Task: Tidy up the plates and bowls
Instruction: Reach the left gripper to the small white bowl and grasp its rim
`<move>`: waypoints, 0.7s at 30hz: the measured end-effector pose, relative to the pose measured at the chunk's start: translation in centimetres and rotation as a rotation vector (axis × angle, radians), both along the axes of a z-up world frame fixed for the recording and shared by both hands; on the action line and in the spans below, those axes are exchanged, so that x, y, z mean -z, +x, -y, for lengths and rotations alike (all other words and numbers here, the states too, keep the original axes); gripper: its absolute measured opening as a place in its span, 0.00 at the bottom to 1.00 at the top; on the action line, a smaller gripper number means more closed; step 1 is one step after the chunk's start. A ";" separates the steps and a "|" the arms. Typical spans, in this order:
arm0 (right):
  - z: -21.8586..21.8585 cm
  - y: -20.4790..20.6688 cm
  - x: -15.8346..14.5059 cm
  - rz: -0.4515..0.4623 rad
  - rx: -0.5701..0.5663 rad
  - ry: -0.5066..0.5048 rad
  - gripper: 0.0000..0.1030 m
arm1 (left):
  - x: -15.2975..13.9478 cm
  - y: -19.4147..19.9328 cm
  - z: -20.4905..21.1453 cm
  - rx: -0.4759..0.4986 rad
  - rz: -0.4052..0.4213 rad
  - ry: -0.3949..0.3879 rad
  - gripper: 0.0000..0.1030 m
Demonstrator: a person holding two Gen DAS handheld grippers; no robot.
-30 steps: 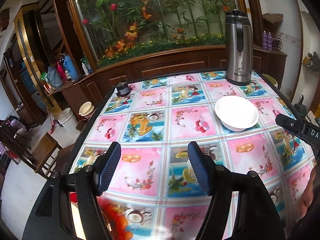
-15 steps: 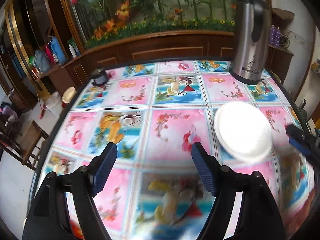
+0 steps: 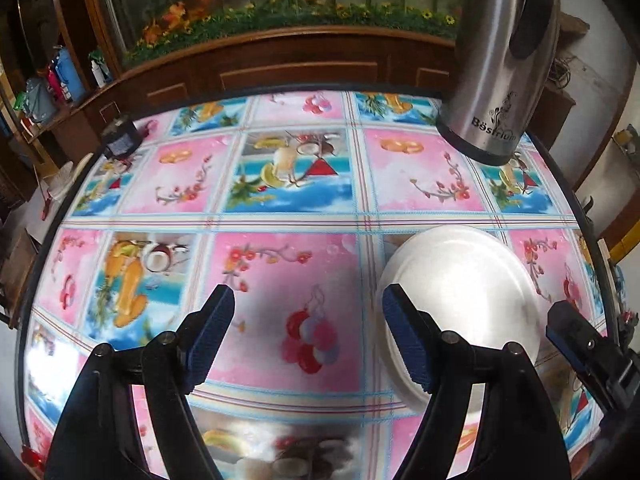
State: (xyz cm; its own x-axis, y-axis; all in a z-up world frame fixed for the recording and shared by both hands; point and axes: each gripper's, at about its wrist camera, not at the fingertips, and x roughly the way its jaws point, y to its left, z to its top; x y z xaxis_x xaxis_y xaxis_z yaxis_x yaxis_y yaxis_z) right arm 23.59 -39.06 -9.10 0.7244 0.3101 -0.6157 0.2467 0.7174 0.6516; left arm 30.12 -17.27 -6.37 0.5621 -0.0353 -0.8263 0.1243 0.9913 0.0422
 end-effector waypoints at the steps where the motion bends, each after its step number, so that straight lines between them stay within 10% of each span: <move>1: -0.1 0.1 0.1 -0.001 -0.002 -0.004 0.46 | 0.3 0.1 0.2 0.003 -0.009 -0.005 0.74; 21: -1.0 1.6 1.6 -0.036 -0.014 -0.064 0.46 | 2.7 0.1 2.2 0.015 0.024 0.037 0.74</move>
State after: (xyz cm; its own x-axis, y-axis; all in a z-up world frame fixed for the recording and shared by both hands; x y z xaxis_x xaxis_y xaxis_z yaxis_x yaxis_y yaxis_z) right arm 25.19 -38.06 -10.72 0.6974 0.2790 -0.6601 0.2585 0.7611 0.5949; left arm 30.23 -19.48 -9.11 0.5811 -0.0135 -0.8137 0.1377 0.9871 0.0820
